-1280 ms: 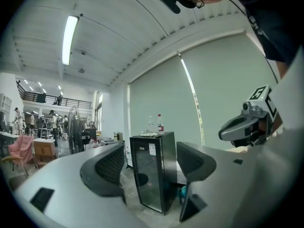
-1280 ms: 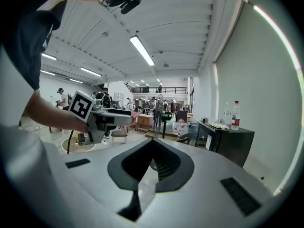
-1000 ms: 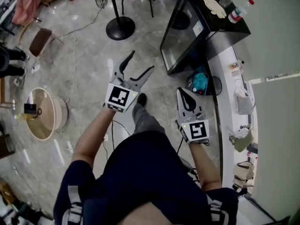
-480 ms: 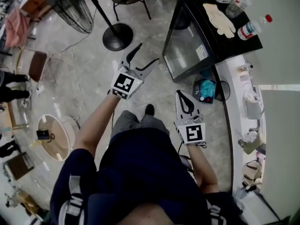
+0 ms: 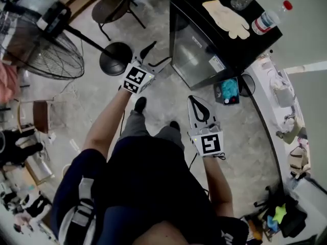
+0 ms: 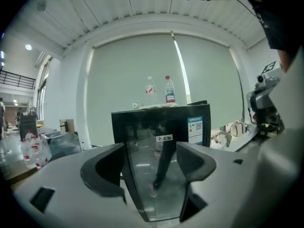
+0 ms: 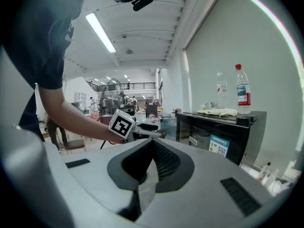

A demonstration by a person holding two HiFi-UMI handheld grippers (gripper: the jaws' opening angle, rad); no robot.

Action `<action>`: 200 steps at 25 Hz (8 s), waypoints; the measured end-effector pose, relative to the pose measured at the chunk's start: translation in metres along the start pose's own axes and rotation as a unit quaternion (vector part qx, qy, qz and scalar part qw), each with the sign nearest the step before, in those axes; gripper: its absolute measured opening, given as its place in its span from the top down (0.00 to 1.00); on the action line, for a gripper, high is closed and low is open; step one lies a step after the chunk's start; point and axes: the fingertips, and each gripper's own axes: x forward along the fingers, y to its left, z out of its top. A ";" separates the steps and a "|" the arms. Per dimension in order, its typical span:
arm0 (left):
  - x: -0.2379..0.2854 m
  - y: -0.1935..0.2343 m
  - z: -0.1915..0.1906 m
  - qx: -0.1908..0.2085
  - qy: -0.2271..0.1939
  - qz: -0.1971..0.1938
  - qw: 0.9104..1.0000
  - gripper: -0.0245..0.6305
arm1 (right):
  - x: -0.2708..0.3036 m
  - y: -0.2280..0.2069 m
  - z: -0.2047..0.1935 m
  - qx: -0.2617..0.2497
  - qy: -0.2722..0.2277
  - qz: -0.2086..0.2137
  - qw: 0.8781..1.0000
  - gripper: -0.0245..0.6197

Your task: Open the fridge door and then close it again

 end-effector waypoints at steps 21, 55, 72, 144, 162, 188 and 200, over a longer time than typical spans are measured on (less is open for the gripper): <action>0.150 0.125 -0.116 -0.038 0.029 -0.128 0.991 0.46 | 0.109 0.019 -0.018 0.058 0.068 -0.201 0.975 0.94; 0.172 0.130 -0.116 -0.027 0.014 -0.163 0.986 0.68 | 0.111 0.029 -0.048 0.086 0.092 -0.196 0.973 0.94; 0.057 0.107 -0.141 -0.022 0.027 -0.090 0.995 0.73 | 0.085 0.058 -0.045 0.079 0.085 -0.188 0.975 0.94; -0.188 -0.164 -0.169 0.020 0.059 -0.111 0.992 0.89 | -0.096 0.238 -0.078 0.086 0.103 -0.369 0.920 0.94; -0.199 -0.210 -0.168 0.045 0.058 -0.097 0.993 0.89 | -0.134 0.232 -0.098 0.096 0.112 -0.342 0.928 0.94; -0.242 -0.174 -0.148 0.060 0.044 -0.136 0.988 0.93 | -0.106 0.220 -0.071 0.062 0.075 -0.315 0.944 0.76; -0.292 -0.133 -0.099 0.041 -0.002 -0.152 0.988 0.93 | -0.081 0.212 -0.056 0.042 0.060 -0.324 0.943 0.57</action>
